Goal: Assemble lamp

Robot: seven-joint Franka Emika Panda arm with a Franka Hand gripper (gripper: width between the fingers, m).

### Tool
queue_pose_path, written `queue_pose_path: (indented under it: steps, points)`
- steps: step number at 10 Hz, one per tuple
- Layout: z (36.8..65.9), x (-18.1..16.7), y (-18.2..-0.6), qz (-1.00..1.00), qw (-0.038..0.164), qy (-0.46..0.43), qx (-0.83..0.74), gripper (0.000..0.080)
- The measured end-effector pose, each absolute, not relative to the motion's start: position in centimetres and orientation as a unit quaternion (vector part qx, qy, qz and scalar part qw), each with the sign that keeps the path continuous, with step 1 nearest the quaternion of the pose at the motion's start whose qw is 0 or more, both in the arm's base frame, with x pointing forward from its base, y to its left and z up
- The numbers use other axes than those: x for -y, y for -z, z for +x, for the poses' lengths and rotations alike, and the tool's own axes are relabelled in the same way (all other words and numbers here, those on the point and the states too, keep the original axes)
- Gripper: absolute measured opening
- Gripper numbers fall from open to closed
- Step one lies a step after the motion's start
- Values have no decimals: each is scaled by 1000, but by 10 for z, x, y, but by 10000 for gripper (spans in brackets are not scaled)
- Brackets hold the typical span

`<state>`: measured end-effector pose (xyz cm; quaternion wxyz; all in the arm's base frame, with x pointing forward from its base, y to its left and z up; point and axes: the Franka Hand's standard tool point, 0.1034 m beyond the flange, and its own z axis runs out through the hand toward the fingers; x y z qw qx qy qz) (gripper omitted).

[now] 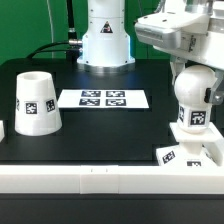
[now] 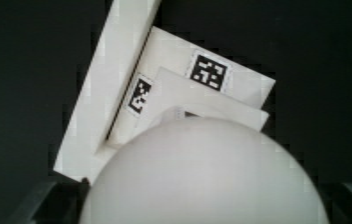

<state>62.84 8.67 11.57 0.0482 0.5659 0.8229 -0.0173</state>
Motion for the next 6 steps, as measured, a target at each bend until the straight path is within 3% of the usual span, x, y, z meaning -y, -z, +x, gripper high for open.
queue_pose_path:
  steps: [6]
  points:
    - [631,-81,-115,772,28,29,-635,577]
